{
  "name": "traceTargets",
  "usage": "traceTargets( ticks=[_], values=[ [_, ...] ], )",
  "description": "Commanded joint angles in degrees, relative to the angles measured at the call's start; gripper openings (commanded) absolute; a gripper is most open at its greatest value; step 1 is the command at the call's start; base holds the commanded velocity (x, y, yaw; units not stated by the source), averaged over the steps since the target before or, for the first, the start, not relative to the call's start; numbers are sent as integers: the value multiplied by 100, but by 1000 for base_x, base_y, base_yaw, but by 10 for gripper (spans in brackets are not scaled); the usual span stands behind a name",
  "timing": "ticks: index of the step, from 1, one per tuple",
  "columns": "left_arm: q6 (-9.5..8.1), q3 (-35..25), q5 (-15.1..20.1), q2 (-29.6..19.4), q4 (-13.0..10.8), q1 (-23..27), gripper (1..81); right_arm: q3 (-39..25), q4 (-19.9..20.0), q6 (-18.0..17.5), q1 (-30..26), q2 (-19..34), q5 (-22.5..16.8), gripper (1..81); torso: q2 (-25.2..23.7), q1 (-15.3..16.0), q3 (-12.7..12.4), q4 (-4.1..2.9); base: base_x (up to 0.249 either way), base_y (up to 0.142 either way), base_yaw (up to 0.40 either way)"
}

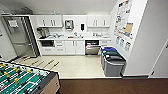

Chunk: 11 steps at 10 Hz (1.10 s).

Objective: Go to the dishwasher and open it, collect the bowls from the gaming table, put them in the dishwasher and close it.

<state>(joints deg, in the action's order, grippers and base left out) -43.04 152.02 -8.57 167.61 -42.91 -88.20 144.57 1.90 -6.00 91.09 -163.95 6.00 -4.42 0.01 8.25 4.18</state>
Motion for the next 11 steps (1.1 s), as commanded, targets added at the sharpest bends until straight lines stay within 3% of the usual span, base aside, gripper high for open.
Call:
traceTargets(
  ticks=[1,6,11],
  values=[
    [42,-5,154,-43,-86,193,10,-9,-41,20,-209,79,-327,10,0,0,0,0,172,-72,0],
    [42,-14,154,-52,-86,201,10,-9,-41,20,-218,70,-336,10,0,0,0,0,172,-69,0],
    [42,-32,154,-60,-86,193,10,-9,-50,20,-244,62,-362,10,0,-1,0,0,172,0,0]
  ],
)
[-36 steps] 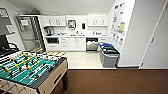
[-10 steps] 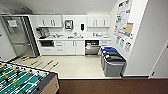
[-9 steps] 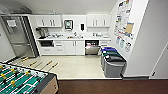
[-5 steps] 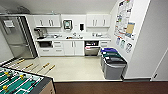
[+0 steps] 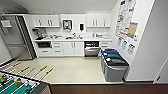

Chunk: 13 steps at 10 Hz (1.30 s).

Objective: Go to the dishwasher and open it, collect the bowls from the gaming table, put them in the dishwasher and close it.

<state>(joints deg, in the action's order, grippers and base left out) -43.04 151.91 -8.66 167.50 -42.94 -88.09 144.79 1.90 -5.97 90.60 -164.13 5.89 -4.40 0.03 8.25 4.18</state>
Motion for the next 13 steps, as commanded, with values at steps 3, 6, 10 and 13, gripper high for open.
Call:
traceTargets(
  ticks=[3,6,10,13],
  values=[
    [42,-12,162,-41,-83,191,10,-31,-58,17,-195,80,-352,10,-2,-2,0,0,172,0,0],
    [42,-12,162,-41,-83,182,10,-22,-58,17,-204,80,-352,10,-2,0,0,0,172,0,0],
    [42,-3,162,-41,-83,182,10,-22,-58,17,-178,80,-343,10,-2,0,0,0,172,0,0],
    [50,-3,154,-41,-75,191,10,-22,-58,17,-178,80,-343,10,-2,-2,0,0,172,0,0]
  ],
)
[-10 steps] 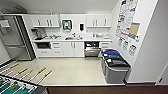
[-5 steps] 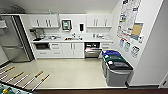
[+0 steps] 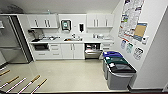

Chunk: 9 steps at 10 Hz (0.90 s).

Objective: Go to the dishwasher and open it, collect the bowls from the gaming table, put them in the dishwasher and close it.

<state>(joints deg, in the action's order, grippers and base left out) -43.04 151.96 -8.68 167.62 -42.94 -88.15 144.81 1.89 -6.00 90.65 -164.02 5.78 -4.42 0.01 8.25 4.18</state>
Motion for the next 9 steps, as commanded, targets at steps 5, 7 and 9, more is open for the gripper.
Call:
traceTargets(
  ticks=[5,7,9],
  values=[
    [33,-8,165,-53,-48,197,10,-24,-57,20,-183,69,-340,10,0,0,0,0,172,0,0],
    [33,-8,165,-62,-65,197,10,-24,-66,28,-200,60,-341,10,0,2,0,0,172,0,0],
    [33,-17,165,-62,-66,188,10,-24,-66,28,-200,60,-349,10,0,0,0,0,172,0,0]
  ],
)
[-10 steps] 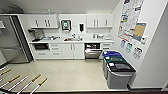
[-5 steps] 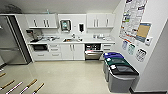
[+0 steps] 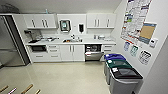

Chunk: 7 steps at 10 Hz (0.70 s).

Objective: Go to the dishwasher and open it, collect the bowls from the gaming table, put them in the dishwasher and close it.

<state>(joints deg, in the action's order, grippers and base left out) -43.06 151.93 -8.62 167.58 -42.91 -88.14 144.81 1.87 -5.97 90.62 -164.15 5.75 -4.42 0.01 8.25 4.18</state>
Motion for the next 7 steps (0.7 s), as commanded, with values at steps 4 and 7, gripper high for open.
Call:
traceTargets(
  ticks=[4,7],
  values=[
    [43,-6,168,-49,-77,187,10,-24,-63,26,-198,64,-347,10,0,-1,0,0,172,0,0],
    [43,3,168,-49,-77,195,10,-24,-63,26,-198,64,-347,10,0,0,0,0,172,0,0]
  ],
)
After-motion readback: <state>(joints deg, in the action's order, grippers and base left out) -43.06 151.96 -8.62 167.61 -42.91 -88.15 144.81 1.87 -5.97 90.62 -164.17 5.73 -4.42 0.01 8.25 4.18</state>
